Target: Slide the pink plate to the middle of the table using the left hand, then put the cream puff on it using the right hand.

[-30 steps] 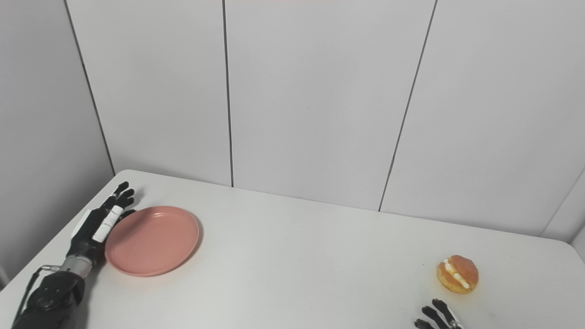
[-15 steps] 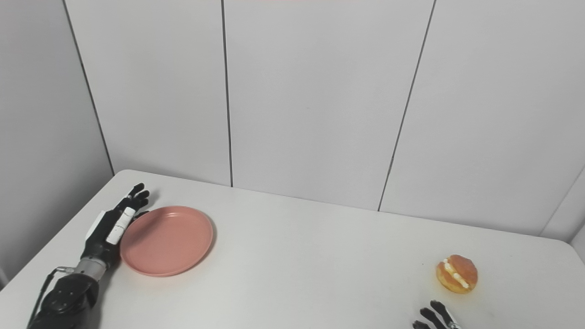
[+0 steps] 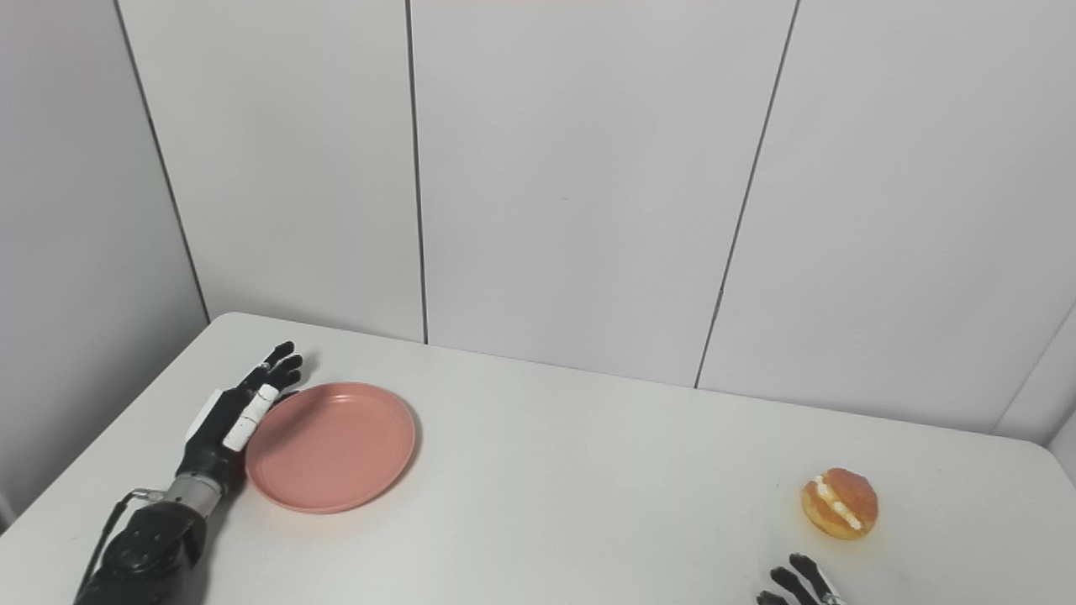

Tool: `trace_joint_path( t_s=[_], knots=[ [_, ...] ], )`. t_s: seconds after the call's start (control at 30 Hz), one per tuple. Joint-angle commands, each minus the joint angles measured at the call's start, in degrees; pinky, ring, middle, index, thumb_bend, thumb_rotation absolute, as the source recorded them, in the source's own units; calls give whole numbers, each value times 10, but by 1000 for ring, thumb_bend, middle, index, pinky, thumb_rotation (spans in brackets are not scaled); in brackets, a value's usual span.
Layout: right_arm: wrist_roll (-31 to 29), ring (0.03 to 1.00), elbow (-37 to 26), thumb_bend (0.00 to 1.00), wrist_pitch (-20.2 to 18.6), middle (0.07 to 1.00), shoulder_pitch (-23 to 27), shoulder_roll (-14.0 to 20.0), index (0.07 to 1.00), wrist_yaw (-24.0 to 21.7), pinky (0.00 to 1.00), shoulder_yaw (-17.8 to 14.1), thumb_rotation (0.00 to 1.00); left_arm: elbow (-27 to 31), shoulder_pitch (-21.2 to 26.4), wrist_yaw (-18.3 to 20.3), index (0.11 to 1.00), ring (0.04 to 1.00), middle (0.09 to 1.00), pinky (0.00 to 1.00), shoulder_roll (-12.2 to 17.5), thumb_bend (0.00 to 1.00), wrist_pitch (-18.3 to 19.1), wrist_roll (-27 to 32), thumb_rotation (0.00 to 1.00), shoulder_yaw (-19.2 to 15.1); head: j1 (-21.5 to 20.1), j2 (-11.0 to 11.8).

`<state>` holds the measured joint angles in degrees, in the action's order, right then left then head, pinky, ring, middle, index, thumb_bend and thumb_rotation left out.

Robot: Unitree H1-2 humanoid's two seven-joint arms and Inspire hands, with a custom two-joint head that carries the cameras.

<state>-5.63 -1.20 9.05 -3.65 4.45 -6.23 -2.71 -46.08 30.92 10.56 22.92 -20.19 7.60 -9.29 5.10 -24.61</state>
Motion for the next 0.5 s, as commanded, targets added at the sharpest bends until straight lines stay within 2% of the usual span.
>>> trace_joint_path(
  t_s=[0.0,0.33,0.47],
  knots=[
    [-2,772,25,778,-14,836,-37,-14,873,3,721,8,1000,-20,-7,2,900,932,923,856,-29,950,-6,-5,804,15,0,-1],
    [-3,770,18,777,-17,838,-40,-14,877,3,725,11,1000,-41,2,4,896,929,916,855,-43,920,-17,-6,800,29,-4,-4],
    [-3,772,16,777,-18,840,-41,-14,880,3,731,12,1000,-37,1,-1,908,930,924,860,-48,941,-18,-15,808,38,-5,-5]
  ],
)
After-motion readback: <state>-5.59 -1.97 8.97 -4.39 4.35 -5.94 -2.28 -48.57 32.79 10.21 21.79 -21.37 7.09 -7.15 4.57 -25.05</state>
